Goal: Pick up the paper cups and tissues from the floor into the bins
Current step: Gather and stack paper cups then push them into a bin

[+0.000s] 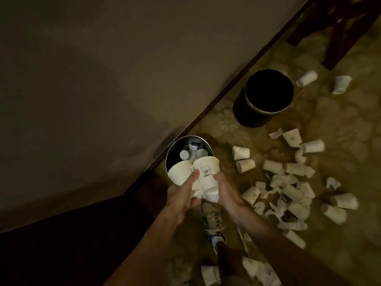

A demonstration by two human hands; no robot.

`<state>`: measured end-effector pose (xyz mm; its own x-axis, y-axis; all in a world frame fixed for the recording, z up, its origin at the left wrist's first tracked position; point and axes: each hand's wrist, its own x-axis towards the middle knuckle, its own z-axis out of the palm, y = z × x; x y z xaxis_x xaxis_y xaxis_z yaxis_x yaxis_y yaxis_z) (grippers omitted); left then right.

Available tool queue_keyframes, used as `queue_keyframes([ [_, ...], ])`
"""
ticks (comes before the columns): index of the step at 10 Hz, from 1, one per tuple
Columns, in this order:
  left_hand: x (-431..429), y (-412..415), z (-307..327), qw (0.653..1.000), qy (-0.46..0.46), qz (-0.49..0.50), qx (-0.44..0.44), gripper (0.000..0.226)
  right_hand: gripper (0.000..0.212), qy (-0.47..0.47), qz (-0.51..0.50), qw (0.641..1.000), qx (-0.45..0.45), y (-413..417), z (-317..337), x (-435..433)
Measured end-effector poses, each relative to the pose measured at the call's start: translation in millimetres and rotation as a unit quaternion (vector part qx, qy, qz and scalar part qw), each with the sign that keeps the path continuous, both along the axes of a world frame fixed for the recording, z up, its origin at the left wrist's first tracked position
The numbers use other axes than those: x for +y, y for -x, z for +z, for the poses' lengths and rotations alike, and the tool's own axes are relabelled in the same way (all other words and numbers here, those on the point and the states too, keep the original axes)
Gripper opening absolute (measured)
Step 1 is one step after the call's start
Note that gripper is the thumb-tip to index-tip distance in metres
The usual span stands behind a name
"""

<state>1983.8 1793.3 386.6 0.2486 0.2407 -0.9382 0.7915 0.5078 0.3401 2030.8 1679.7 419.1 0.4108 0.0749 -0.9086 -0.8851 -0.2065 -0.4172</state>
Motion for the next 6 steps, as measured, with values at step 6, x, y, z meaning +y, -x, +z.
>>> queue_keyframes([
  [6,58.9,-40.5,-228.9,0.997,-0.020,-0.029,0.065,0.068,0.060,0.022,0.042,0.998,0.050,-40.3,-251.2,49.2],
])
